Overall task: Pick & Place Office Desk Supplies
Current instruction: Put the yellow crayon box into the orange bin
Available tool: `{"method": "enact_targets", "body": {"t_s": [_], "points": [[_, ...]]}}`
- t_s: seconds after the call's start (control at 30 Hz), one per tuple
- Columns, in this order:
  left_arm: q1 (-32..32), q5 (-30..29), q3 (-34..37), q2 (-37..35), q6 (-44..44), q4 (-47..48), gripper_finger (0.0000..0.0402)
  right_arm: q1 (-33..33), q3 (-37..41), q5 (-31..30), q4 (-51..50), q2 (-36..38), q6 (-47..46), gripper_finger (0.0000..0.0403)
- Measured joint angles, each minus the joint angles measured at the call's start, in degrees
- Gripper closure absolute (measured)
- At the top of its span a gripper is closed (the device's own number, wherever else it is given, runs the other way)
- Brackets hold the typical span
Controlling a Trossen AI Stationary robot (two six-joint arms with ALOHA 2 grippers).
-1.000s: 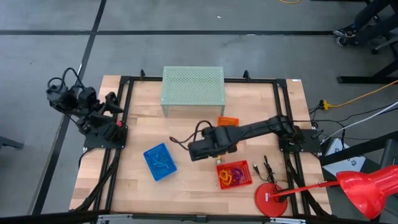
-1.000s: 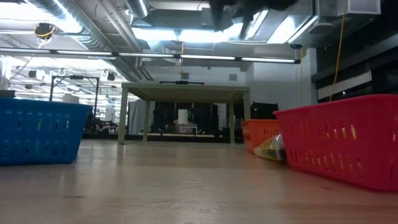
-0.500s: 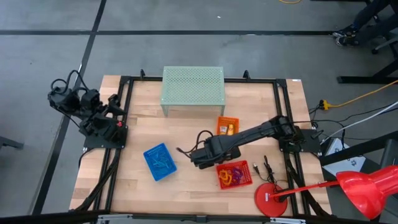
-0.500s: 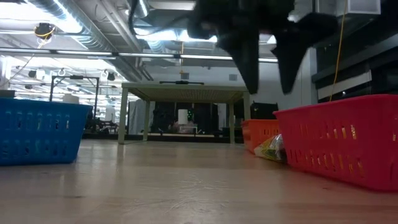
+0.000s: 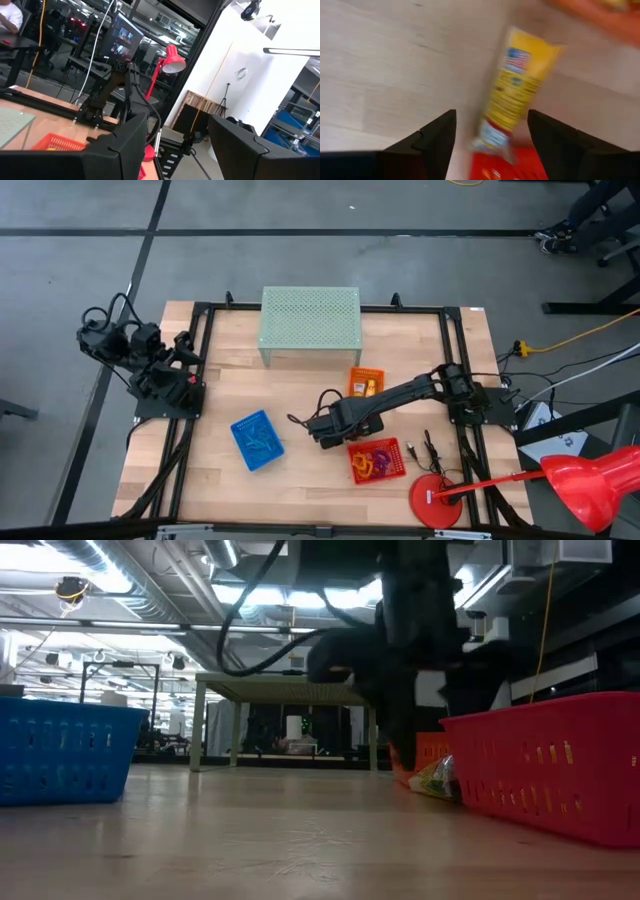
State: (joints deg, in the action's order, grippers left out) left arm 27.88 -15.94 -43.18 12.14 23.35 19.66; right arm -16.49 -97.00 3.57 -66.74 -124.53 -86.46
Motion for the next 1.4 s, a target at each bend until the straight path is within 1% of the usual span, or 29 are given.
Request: {"method": "enact_targets", "body": {"t_s": [0.03, 0.1, 0.37, 0.5, 0.63, 0.83, 0.97, 1.03, 1.17, 1.33, 1.4], "points": [[0.0, -0.08, 0.0, 0.0, 0.02, 0.04, 0.0194, 0.24, 0.76, 0.28, 1.64, 0.0, 0.06, 0.0158], [0.0, -0.24, 0.0, 0.0, 0.29, 0.38, 0.0194, 0.58, 1.63, 0.54, 1.78, -0.04, 0.11, 0.0167], [0.0, -1.1, 0.0, 0.0, 1.56, 3.36, 0.0194, 2.07, 1.63, 0.07, 2.73, -0.04, 1.86, 0.0214], [0.0, -1.4, 0.0, 0.0, 1.79, 3.69, 0.0194, 2.81, 1.63, 0.06, 4.84, -0.04, 1.86, 0.0232], [0.0, -1.64, 0.0, 0.0, 1.98, 3.72, 0.0194, 3.43, 1.63, 1.02, 5.24, -0.04, 1.96, 0.0234], [0.0, -1.64, 0.0, 0.0, 1.95, 3.76, 0.0194, 3.32, 1.66, 1.98, 5.58, -1.35, 2.99, 0.0216], [0.0, -1.64, 0.0, 0.0, 1.96, 4.02, 0.0194, 3.0, 1.96, 5.23, 7.8, -3.04, 3.45, 0.0212], [0.0, -1.77, 0.0, 0.0, 1.98, 4.2, 0.0194, 2.75, 1.93, 5.11, 7.84, -3.06, 3.33, 0.0215], [0.0, -2.21, 0.0, 0.0, 1.95, 4.2, 0.0194, 2.72, 1.95, 4.2, 8.06, -2.94, 2.74, 0.0246], [0.0, -2.49, 0.0, 0.0, 1.97, 4.33, 0.0194, 3.0, 2.0, 4.12, 8.34, -2.95, 2.49, 0.0314], [0.0, -2.49, 0.0, 0.0, 1.97, 4.35, 0.0194, 3.0, 2.02, 4.16, 8.5, -2.93, 2.48, 0.0334]]}}
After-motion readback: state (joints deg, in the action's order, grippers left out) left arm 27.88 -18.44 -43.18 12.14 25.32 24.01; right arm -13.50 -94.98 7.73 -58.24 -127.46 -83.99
